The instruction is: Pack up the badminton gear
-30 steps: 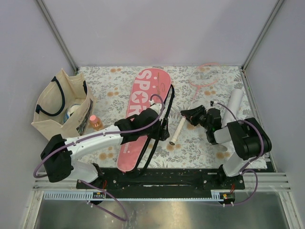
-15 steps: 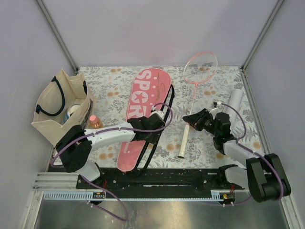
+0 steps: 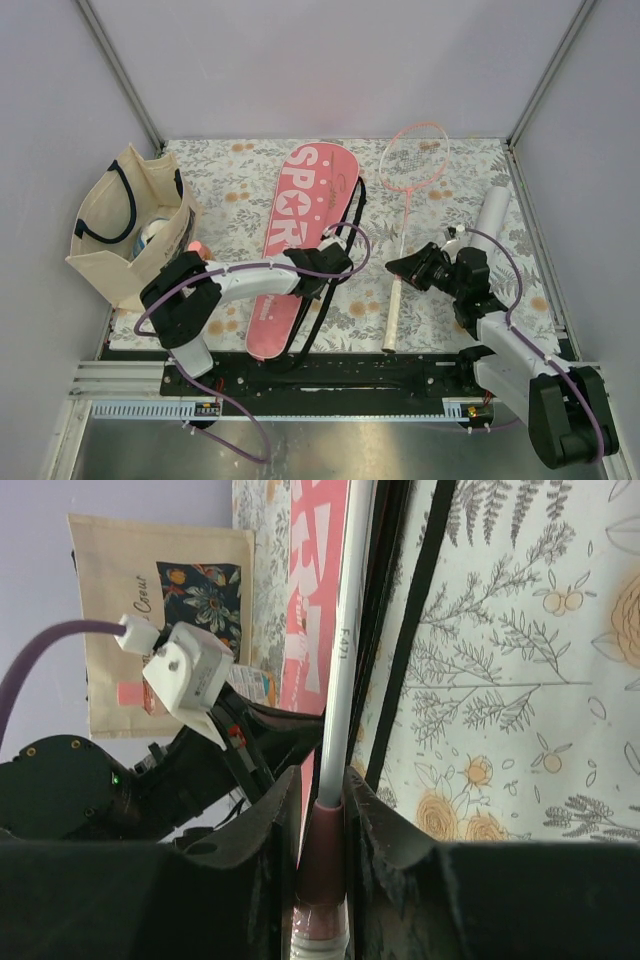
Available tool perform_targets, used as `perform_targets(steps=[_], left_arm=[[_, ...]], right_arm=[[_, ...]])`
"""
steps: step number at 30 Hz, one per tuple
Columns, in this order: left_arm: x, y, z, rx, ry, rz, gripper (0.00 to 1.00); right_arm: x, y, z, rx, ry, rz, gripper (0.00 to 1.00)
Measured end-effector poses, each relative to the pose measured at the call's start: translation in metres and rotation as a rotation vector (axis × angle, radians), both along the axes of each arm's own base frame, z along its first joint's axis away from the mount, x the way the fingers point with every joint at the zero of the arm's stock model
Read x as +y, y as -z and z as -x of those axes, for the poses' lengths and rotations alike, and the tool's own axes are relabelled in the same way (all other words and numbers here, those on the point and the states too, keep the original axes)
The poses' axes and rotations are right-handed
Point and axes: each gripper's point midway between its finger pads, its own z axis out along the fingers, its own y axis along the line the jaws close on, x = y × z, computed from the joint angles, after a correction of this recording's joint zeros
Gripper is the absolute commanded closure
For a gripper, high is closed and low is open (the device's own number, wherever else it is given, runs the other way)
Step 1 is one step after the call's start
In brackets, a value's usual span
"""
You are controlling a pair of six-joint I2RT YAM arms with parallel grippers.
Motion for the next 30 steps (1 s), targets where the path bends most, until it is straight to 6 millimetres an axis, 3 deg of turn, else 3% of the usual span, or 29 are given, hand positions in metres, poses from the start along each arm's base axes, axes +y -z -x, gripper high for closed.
perform_targets(steps=[9, 18, 26, 30], left_arm=[[-0.008, -0.006, -0.009, 0.038, -0.062, 0.117, 1.00], [-0.031, -0.051, -0.044, 0.061, -0.185, 0.465, 1.00], [-0.057, -0.072, -0.039, 0.110, -0.160, 0.621, 1.00], [-0.064, -0.082, -0.038, 0.111, -0.155, 0.671, 1.00]], right_arm=[[0.006, 0.001, 0.028, 0.072, -0.086, -0.023, 1.00], [0.010, -0.004, 0.065, 0.130, -0.175, -0.049, 1.00], [0.015, -0.030, 0.084, 0.096, -0.238, -0.127, 1.00], [0.016, -0.029, 0.088, 0.128, -0.254, -0.143, 1.00]])
